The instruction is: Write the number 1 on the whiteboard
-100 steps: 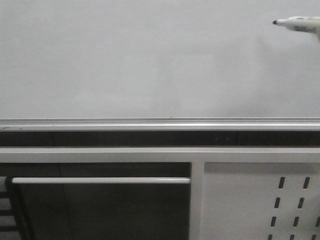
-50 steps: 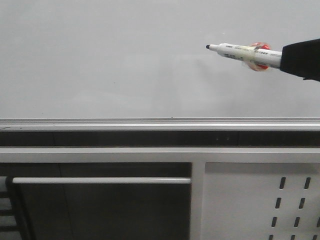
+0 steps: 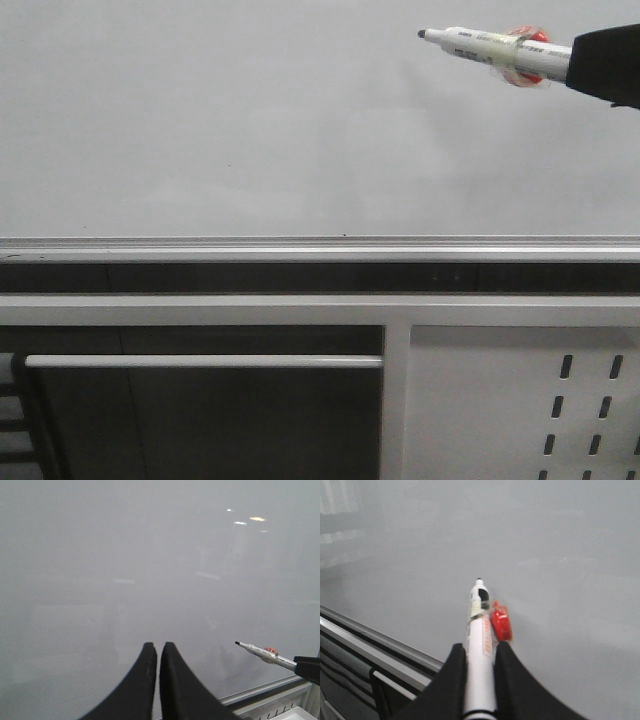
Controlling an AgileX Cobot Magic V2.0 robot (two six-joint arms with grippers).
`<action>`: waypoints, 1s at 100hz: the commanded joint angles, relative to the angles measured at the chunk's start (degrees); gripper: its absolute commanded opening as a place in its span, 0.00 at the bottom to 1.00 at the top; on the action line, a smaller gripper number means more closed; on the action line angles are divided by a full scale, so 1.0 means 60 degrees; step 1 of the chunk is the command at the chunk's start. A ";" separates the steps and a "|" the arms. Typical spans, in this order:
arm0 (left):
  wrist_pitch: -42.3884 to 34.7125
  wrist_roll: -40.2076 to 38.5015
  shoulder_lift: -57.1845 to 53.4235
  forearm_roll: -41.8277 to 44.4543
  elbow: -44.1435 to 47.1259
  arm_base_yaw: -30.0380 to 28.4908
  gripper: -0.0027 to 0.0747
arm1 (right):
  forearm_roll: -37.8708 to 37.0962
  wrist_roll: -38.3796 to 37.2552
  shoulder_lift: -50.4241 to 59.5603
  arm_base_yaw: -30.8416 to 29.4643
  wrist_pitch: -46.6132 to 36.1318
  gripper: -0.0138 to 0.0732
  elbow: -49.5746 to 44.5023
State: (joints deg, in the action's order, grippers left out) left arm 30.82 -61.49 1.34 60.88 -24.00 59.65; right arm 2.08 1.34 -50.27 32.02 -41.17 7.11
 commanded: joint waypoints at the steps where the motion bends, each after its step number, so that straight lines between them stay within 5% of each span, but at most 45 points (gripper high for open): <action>1: -0.0261 -0.0039 0.0123 0.0279 -0.0204 0.0032 0.01 | 0.0128 0.0276 -0.0004 0.0022 -0.0913 0.10 0.0243; 100: -0.0225 -0.0039 0.0123 0.0305 -0.0204 0.0032 0.01 | 0.0858 0.0900 -0.0867 0.0022 -0.0906 0.10 0.0855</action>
State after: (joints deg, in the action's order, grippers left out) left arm 31.65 -61.49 1.34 60.88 -24.00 59.65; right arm 7.36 6.08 -54.20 32.02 -40.21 10.12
